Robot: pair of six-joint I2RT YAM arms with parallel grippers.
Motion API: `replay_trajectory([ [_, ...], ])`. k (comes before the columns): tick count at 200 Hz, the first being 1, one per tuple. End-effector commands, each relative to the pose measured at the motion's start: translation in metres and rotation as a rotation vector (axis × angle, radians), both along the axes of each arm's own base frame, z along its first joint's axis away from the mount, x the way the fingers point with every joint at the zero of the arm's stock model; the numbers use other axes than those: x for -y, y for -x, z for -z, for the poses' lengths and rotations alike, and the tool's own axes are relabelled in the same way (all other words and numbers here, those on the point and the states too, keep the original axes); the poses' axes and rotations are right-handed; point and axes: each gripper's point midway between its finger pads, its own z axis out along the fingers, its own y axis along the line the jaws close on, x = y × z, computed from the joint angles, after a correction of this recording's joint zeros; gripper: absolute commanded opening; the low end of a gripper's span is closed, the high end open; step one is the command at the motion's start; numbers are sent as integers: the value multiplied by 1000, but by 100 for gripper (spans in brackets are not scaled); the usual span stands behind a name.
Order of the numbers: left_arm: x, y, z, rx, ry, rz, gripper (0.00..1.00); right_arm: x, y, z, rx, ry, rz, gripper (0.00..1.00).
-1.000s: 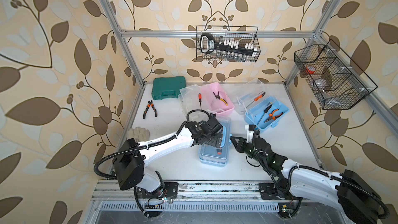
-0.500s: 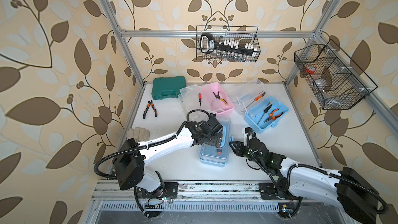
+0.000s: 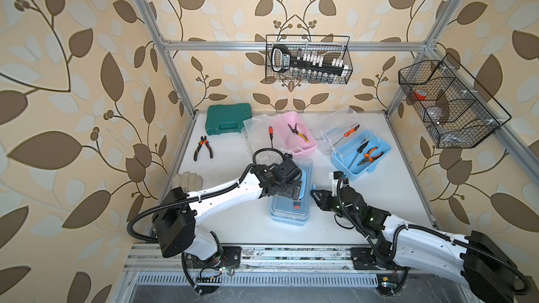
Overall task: Close toolboxes
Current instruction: Fasten the toolbox latch on the toolbox.
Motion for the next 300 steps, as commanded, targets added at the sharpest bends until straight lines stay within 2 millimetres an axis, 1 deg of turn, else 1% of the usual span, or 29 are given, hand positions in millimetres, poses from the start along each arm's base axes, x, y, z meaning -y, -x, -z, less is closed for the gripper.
replay_trajectory([
  [1, -16, 9, 16, -38, -81, 19, 99, -10, -4, -14, 29, -16, -26, 30],
  [11, -15, 8, 16, -37, -81, 21, 99, -14, -3, -14, 28, -25, -40, 27],
  [30, -16, 9, 16, -40, -86, 22, 99, -17, -3, -16, 31, -36, -48, 24],
  [67, -15, 8, 16, -37, -84, 24, 99, -16, -4, -22, 46, -39, -50, 23],
  [98, -12, 8, 18, -44, -80, 29, 99, -19, -5, -26, 48, -29, -58, 20],
  [134, -11, 9, 21, -52, -77, 30, 99, -17, -6, -10, -4, 17, -44, 16],
  [162, -13, 10, 24, -57, -81, 28, 99, -14, -5, 3, -37, 40, -28, 16],
  [204, -14, 10, 24, -56, -84, 24, 99, -16, -5, 11, -55, 54, -33, 16],
  [218, -14, 10, 24, -56, -84, 26, 99, -18, -3, 11, -54, 38, -47, 17],
  [245, -15, 11, 26, -62, -87, 23, 99, -17, -1, 11, -56, 26, -48, 32],
  [258, -16, 12, 26, -61, -89, 22, 99, -14, 0, 14, -79, 7, -34, 37],
  [277, -15, 11, 26, -60, -84, 21, 99, -11, 3, 19, -103, -9, -28, 38],
  [300, -13, 12, 29, -69, -83, 23, 99, -13, 3, 21, -115, -60, -42, 36],
])
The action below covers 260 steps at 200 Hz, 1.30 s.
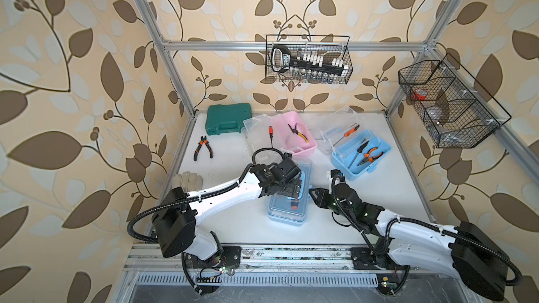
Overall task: Close toolboxes
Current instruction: Fasten the toolbox latch on the toolbox.
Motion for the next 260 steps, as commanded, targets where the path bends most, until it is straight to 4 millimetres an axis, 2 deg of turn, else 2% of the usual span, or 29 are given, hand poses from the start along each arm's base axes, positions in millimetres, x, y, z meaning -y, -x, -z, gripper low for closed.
replay_trajectory([
  [1, -15, 14, 28, -71, -97, 26, 99, -11, 13, 6, -56, -80, -69, 36],
  [43, -13, 16, 33, -88, -92, 28, 99, -11, 15, 10, -72, -161, -80, 40],
  [73, -12, 17, 36, -96, -93, 25, 99, -11, 18, 12, -81, -190, -81, 48],
  [121, -13, 18, 38, -106, -93, 21, 99, -15, 21, 18, -107, -245, -94, 43],
  [182, -11, 19, 39, -112, -96, 24, 99, -25, 19, 20, -111, -299, -134, 46],
  [210, -13, 19, 40, -114, -102, 21, 99, -10, 17, 25, -98, -240, -79, 45],
  [260, -12, 17, 40, -112, -107, 19, 99, 4, 11, 1, 1, -175, -44, 53],
])
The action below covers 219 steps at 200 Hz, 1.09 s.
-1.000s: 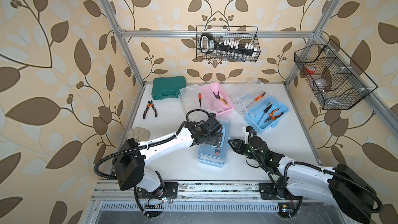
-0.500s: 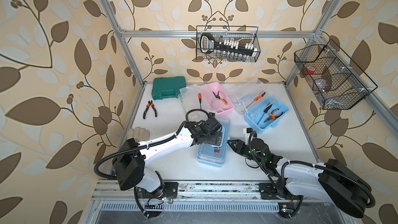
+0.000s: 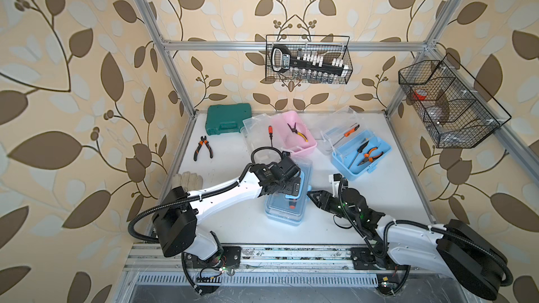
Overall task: Close toolboxes
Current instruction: Fasten the toolbox latch on the toolbox.
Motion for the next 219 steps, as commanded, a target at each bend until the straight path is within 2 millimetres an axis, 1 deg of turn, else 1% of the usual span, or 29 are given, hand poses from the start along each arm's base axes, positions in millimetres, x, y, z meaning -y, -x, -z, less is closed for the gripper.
replay_trajectory([
  [1, -10, 25, 39, -127, -113, 57, 99, 8, 0, 2, 15, 71, 16, 53],
  [22, -8, 24, 38, -123, -113, 59, 99, 11, -1, 0, 19, 74, 26, 53],
  [44, -9, 24, 38, -122, -116, 58, 99, 19, 0, 7, -4, 104, 58, 50],
  [55, -10, 24, 37, -122, -117, 58, 99, 23, 1, 11, -15, 119, 73, 43],
  [75, -11, 24, 39, -124, -120, 58, 99, 29, 2, 17, -21, 131, 88, 35],
  [110, -10, 24, 40, -125, -117, 57, 99, 32, 3, 24, -32, 151, 87, 25],
  [119, -10, 24, 40, -126, -116, 59, 99, 29, 2, 25, -32, 156, 78, 23],
  [161, -7, 27, 44, -141, -103, 62, 99, 13, -3, 26, -31, 132, 33, 20],
  [179, -4, 29, 49, -156, -93, 63, 99, 4, -7, 15, 4, 88, 11, 20],
  [203, 3, 35, 58, -184, -74, 70, 99, -4, -13, 2, 43, 68, -2, 20],
  [219, 8, 39, 65, -203, -64, 73, 99, -8, -17, -3, 52, 68, -7, 20],
])
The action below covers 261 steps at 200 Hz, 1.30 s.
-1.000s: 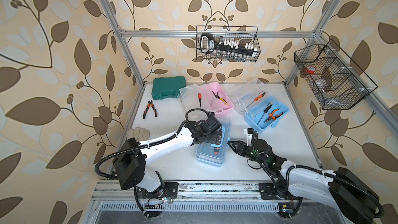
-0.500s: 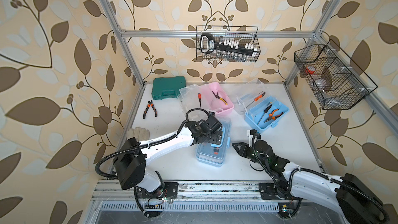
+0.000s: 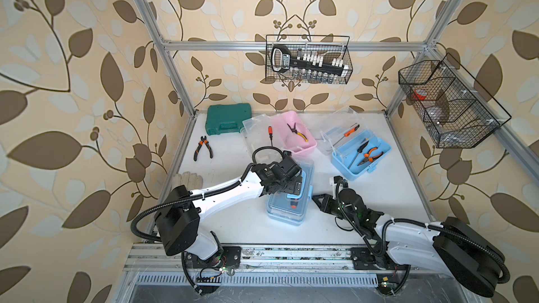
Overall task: Close toolboxes
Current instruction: Fasten the toolbox latch on the toolbox, then move the toolbox to the center of the board.
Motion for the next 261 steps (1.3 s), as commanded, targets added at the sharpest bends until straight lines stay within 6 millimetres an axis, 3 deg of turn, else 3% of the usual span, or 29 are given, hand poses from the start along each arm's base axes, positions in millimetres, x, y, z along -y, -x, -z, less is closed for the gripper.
replay_trajectory([
  [1, 1, 44, 62, -203, -88, 89, 99, -21, -15, -37, 97, -77, -39, 20],
  [43, 10, 51, 71, -223, -91, 105, 99, -33, -17, -27, 69, -115, -65, 20],
  [78, 13, 53, 74, -231, -97, 111, 99, -34, -19, -31, 83, -116, -68, 20],
  [110, 10, 51, 71, -215, -114, 105, 99, -7, -21, -16, 38, 47, 23, 23],
  [135, 9, 47, 65, -198, -131, 106, 99, 17, -20, -12, 35, 185, 79, 32],
  [167, 9, 41, 54, -173, -146, 107, 99, 32, -18, -13, 35, 272, 90, 43],
  [206, 6, 39, 48, -160, -161, 101, 99, 15, -18, -32, 117, 251, -20, 52],
  [261, -12, 40, 43, -145, -190, 82, 99, -25, -13, -49, 169, 171, -191, 52],
])
